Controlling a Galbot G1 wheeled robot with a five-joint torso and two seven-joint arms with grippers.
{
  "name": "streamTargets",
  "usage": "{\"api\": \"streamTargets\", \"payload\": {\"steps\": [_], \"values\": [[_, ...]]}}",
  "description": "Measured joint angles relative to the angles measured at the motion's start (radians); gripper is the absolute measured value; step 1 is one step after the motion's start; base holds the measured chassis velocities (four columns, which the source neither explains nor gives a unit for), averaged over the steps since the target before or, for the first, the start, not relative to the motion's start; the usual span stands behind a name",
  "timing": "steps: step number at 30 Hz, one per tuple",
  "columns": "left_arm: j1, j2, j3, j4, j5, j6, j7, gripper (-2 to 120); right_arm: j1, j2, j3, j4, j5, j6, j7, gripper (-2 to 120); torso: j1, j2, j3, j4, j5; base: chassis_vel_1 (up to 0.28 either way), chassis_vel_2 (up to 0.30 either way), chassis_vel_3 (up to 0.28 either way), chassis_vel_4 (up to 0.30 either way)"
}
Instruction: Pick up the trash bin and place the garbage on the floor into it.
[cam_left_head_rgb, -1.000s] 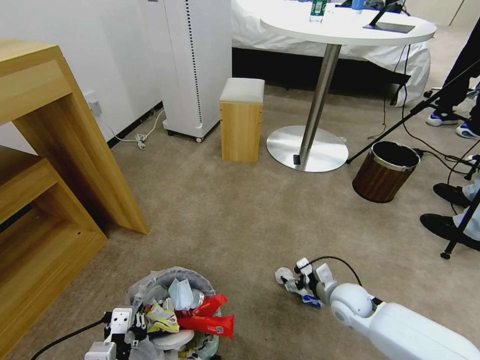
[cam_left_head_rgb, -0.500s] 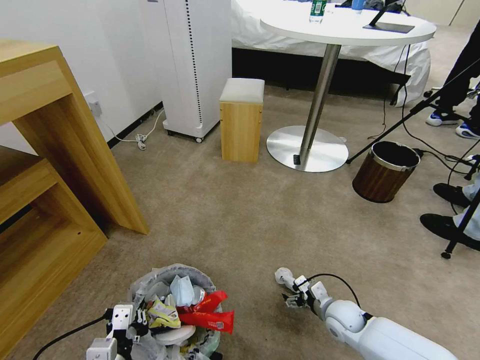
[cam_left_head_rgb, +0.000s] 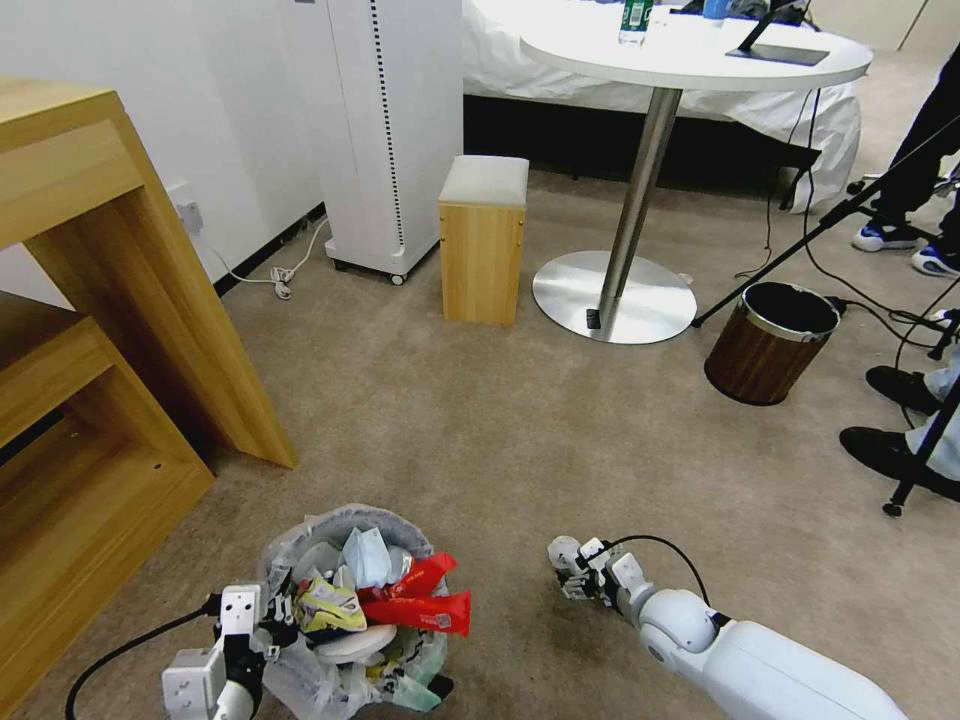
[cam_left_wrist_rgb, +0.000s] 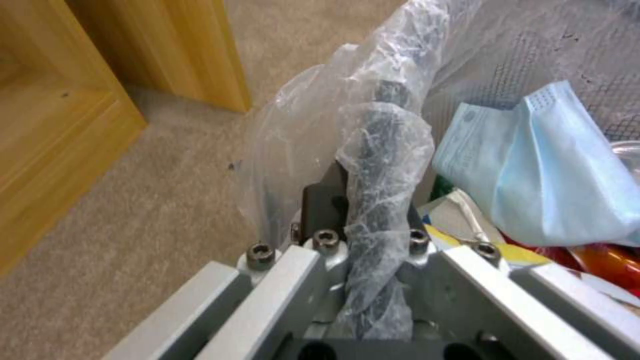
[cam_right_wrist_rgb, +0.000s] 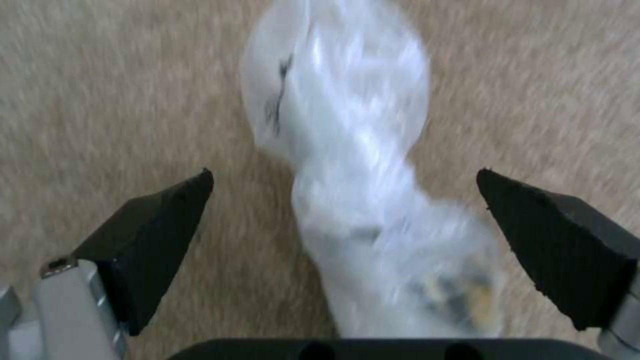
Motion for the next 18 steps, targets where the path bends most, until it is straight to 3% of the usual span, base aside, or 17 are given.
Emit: {"api": "streamTargets", "payload": {"steps": [16,18], "values": [[0.01,0.001,0.0,-0.012,0.005,-0.007,0.002,0,0.025,0.049,-0.039,-0.108,0.0,0.046,-0.021,97,0.0,0.0,0.0,-0.0007,-0.0016,0.0,0.0,0.0,0.0],[0.012,-0.002,0.006,-0.011,0.015,-0.009,0.003,0,0.035,0.056,-0.043,-0.12,0.009,0.052,-0.024,97,0.0,0.0,0.0,-0.0004,-0.0001,0.0,0.0,0.0,0.0]]}}
